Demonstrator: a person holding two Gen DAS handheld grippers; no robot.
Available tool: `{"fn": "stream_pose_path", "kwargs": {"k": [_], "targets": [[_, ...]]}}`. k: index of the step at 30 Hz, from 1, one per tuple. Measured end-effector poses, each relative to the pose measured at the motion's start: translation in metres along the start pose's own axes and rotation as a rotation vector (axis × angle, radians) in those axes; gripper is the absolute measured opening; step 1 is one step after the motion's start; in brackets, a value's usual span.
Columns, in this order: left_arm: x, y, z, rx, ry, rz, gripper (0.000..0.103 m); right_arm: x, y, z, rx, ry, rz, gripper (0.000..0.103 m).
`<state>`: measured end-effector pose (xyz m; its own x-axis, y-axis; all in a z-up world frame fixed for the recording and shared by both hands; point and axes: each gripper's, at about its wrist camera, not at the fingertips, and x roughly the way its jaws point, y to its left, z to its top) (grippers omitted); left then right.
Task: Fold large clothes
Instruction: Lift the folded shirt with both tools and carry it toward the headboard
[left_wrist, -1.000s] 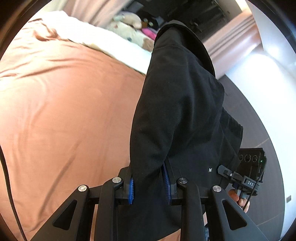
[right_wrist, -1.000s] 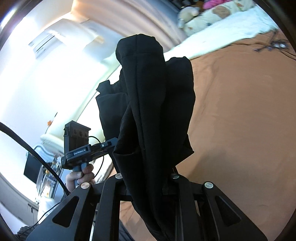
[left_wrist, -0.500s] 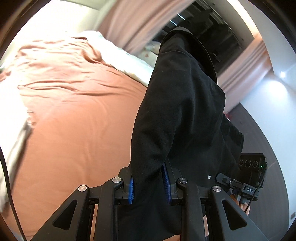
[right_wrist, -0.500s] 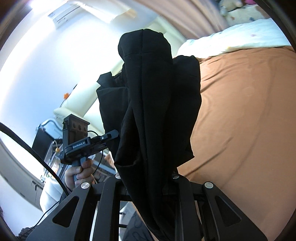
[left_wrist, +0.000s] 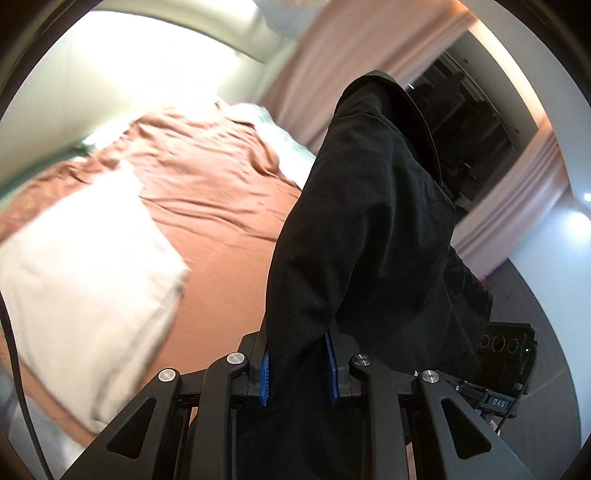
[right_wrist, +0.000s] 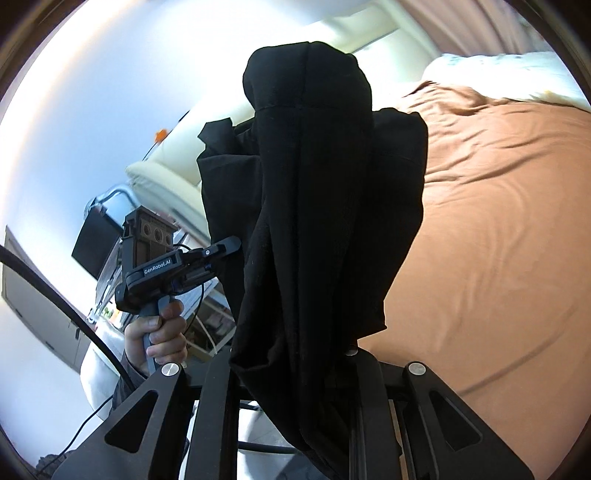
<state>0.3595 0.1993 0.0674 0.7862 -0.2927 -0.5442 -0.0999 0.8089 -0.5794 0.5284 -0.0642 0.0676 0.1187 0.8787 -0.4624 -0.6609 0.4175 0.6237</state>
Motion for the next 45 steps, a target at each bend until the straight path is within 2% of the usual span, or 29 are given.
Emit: {"fn": "stream_pose_path", "kwargs": {"k": [6,10,17,23,28,34,40,42,43,44,45], "targets": [[-0.03,0.048,0.028,-0.021,-0.068,0.085,0.023,0.07,0.025,0.024,-0.042,0.035,0.041,0.013],[-0.032,0.08,0.059,-0.026,-0.093,0.141,0.022,0.116,0.037,0.036,-0.051,0.063,0.065,0.013],[-0.037,0.115,0.09,-0.027,-0.089,0.239,0.022,0.198,0.043,0.052,-0.034,0.127,0.129,0.013],[-0.048,0.164,0.115,-0.049,-0.071,0.308,0.022,0.262,0.025,0.066,0.056,0.17,0.207,0.013],[-0.029,0.189,0.13,-0.046,-0.031,0.355,0.022,0.286,-0.011,0.071,0.103,0.191,0.203,0.013],[0.022,0.214,0.146,-0.056,0.04,0.392,0.022,0.323,-0.052,0.088,0.158,0.21,0.128,0.016],[0.075,0.24,0.153,-0.06,0.1,0.415,0.022,0.334,-0.084,0.094,0.188,0.222,0.058,0.018],[0.093,0.243,0.152,-0.031,0.118,0.449,0.025,0.326,-0.097,0.089,0.195,0.226,0.011,0.026],[0.102,0.242,0.151,0.007,0.129,0.481,0.032,0.327,-0.107,0.089,0.204,0.227,-0.01,0.032],[0.11,0.242,0.147,0.048,0.134,0.543,0.036,0.327,-0.116,0.088,0.218,0.229,-0.031,0.05],[0.113,0.246,0.143,0.055,0.136,0.587,0.043,0.329,-0.13,0.084,0.245,0.233,-0.061,0.062]]}}
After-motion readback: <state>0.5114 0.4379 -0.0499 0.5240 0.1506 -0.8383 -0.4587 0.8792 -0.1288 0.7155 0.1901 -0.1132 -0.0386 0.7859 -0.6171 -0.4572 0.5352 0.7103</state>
